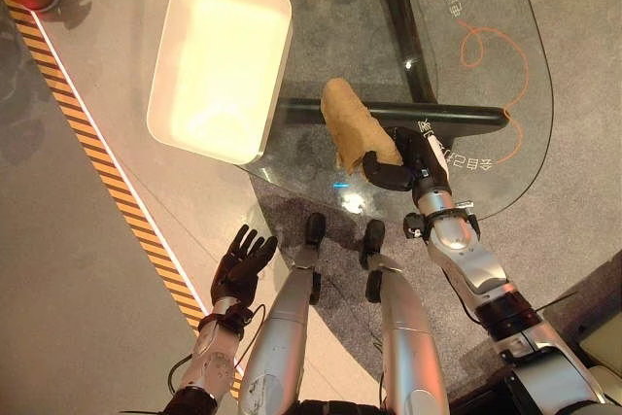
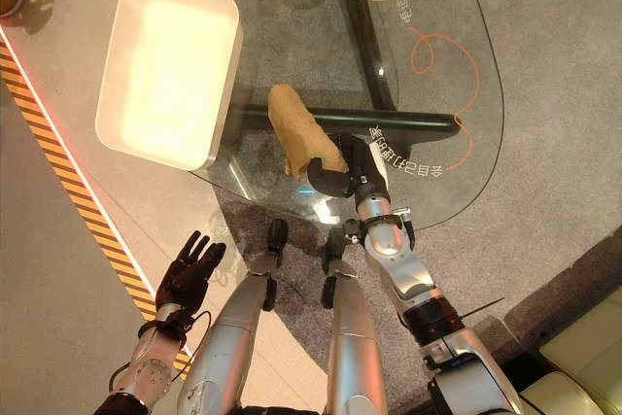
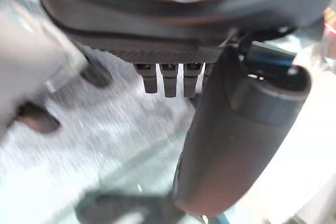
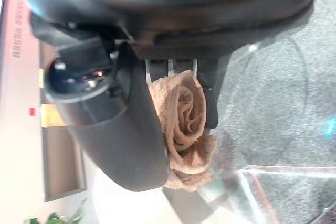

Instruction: Wipe the table with a cloth and put it in the basket.

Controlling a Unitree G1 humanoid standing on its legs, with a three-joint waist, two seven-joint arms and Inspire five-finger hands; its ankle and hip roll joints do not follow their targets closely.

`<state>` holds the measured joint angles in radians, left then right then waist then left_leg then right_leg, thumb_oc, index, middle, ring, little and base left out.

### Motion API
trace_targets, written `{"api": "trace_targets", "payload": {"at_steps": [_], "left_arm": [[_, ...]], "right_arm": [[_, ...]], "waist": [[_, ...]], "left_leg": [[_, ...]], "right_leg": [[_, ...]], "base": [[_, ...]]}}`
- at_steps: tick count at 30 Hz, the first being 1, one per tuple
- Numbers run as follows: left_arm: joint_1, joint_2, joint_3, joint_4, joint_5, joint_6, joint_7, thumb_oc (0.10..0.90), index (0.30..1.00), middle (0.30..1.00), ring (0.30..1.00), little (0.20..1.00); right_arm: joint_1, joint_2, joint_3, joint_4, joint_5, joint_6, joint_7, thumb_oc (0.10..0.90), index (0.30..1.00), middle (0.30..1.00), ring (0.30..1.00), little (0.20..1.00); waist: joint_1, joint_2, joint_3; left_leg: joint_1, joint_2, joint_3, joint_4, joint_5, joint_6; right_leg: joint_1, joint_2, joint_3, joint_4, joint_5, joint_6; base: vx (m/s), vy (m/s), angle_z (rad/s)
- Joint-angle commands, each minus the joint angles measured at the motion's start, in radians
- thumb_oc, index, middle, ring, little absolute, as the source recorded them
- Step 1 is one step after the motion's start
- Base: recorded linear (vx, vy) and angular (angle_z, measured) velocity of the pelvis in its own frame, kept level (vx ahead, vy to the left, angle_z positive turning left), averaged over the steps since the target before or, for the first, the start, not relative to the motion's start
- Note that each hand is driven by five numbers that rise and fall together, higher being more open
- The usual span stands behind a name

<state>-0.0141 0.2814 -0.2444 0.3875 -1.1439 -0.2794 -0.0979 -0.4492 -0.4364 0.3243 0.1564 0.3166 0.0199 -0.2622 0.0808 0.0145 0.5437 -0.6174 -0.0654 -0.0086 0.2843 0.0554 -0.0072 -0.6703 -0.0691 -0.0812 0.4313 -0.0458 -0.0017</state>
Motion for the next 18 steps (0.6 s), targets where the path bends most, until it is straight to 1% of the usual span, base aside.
{"api": "trace_targets", "payload": {"at_steps": [1, 5, 8, 11, 12, 14, 16, 18], "left_arm": [[0.088, 0.035, 0.022, -0.186, -0.082, 0.001, -0.098, 0.8, 0.9, 0.9, 0.9, 0.9], [0.098, 0.039, 0.025, -0.245, -0.116, 0.009, -0.128, 0.8, 0.9, 0.9, 0.9, 0.9], [0.096, 0.064, 0.03, -0.348, -0.153, 0.01, -0.161, 0.8, 0.9, 0.9, 0.9, 0.9], [0.097, 0.068, 0.029, -0.375, -0.186, 0.01, -0.182, 0.8, 0.9, 0.9, 0.9, 0.9], [0.092, 0.071, 0.041, -0.395, -0.208, 0.028, -0.21, 0.8, 0.9, 0.9, 0.9, 0.9], [0.084, 0.076, 0.045, -0.416, -0.223, 0.044, -0.226, 0.8, 0.9, 0.9, 0.9, 0.9], [0.072, 0.086, 0.048, -0.436, -0.25, 0.07, -0.244, 0.8, 0.9, 0.9, 0.9, 0.9], [0.057, 0.097, 0.047, -0.462, -0.269, 0.098, -0.238, 0.8, 0.9, 0.9, 0.9, 0.9]], "right_arm": [[0.015, -0.025, -0.085, -0.281, 0.032, -0.198, 0.04, 0.1, 0.3, 0.3, 0.3, 0.2], [0.057, -0.027, -0.105, -0.341, 0.054, -0.205, 0.069, 0.1, 0.3, 0.3, 0.3, 0.2], [0.107, -0.045, -0.116, -0.418, 0.143, -0.229, 0.198, 0.1, 0.3, 0.3, 0.3, 0.2], [0.122, -0.048, -0.115, -0.444, 0.184, -0.239, 0.26, 0.1, 0.3, 0.3, 0.3, 0.2], [0.129, -0.046, -0.109, -0.461, 0.198, -0.242, 0.323, 0.1, 0.3, 0.3, 0.3, 0.2], [0.13, -0.055, -0.102, -0.473, 0.202, -0.237, 0.385, 0.1, 0.3, 0.3, 0.3, 0.2], [0.125, -0.075, -0.087, -0.491, 0.204, -0.223, 0.483, 0.1, 0.3, 0.3, 0.3, 0.2], [0.119, -0.094, -0.069, -0.51, 0.217, -0.212, 0.531, 0.1, 0.3, 0.3, 0.3, 0.2]], "waist": [[-0.015, 0.05, -0.024], [-0.023, 0.045, -0.024], [-0.033, 0.034, -0.024], [-0.036, 0.03, -0.024], [-0.037, 0.026, -0.024], [-0.038, 0.022, -0.024], [-0.038, 0.018, -0.024], [-0.038, 0.014, -0.024]], "left_leg": [[0.029, -0.039, 0.011, 0.061, -0.088, 0.056], [0.03, -0.039, 0.016, 0.062, -0.089, 0.061], [0.026, -0.034, 0.026, 0.067, -0.092, 0.066], [0.023, -0.033, 0.03, 0.071, -0.092, 0.068], [0.024, -0.033, 0.033, 0.074, -0.094, 0.069], [0.024, -0.034, 0.036, 0.076, -0.094, 0.07], [0.016, -0.034, 0.037, 0.084, -0.094, 0.07], [0.005, -0.034, 0.038, 0.096, -0.095, 0.07]], "right_leg": [[0.073, 0.028, -0.058, -0.059, 0.006, 0.01], [0.074, 0.033, -0.051, -0.059, 0.007, 0.011], [0.072, 0.038, -0.039, -0.062, 0.013, 0.014], [0.071, 0.04, -0.034, -0.062, 0.016, 0.016], [0.073, 0.042, -0.03, -0.063, 0.017, 0.018], [0.077, 0.042, -0.027, -0.068, 0.02, 0.019], [0.075, 0.042, -0.025, -0.069, 0.023, 0.019], [0.068, 0.042, -0.023, -0.065, 0.024, 0.021]], "base": [[0.0, 0.0, 0.0], [0.0, 0.0, 0.0], [0.0, -0.01, 0.0], [0.0, 0.0, 0.0], [0.0, 0.0, 0.0], [0.0, -0.008, -0.02], [0.01, -0.026, -0.04], [0.0, -0.015, -0.01]]}}
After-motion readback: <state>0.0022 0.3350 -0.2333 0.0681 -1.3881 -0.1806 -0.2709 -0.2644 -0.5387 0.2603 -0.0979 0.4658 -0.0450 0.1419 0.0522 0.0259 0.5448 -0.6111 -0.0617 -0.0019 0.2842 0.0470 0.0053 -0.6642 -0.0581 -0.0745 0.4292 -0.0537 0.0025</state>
